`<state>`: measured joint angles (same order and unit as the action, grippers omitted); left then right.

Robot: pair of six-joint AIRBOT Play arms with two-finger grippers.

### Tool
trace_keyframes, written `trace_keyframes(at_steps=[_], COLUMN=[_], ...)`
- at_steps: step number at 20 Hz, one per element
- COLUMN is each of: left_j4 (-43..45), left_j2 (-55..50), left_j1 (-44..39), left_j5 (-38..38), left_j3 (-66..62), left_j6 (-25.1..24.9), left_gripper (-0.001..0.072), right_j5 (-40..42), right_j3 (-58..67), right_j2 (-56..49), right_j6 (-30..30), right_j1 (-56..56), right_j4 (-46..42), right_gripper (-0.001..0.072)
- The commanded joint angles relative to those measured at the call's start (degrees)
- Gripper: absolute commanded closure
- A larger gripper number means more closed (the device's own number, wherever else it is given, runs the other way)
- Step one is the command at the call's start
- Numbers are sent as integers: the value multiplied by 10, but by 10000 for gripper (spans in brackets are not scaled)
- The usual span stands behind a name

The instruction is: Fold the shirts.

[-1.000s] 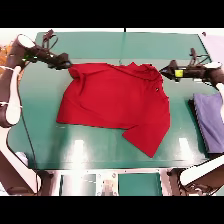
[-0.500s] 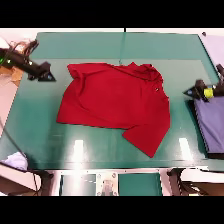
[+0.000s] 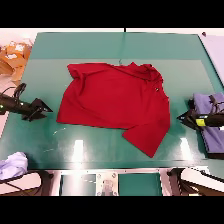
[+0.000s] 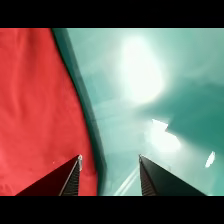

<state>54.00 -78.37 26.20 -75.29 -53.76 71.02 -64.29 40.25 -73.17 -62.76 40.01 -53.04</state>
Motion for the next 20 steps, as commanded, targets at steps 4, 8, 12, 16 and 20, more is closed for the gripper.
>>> trace_keyframes(at_steps=[4,8,12,16,20], left_j4=[-44,-42,-43,-77,-143], left_j2=[-39,-68,-68,-68,-88], left_j1=[21,21,21,21,21], left_j5=[17,9,32,86,77], left_j3=[31,31,57,102,123], left_j6=[-6,-12,-28,-60,-93], left_gripper=[161,161,162,161,162], right_j5=[4,6,-3,-2,-3], right_j3=[-23,-20,-20,-20,-20], right_j2=[-92,-95,-95,-95,-95], right_j6=[49,50,50,50,49], right_j1=[-74,-85,-85,-85,-85], right_j4=[40,41,27,31,31], right_gripper=[313,314,313,314,314])
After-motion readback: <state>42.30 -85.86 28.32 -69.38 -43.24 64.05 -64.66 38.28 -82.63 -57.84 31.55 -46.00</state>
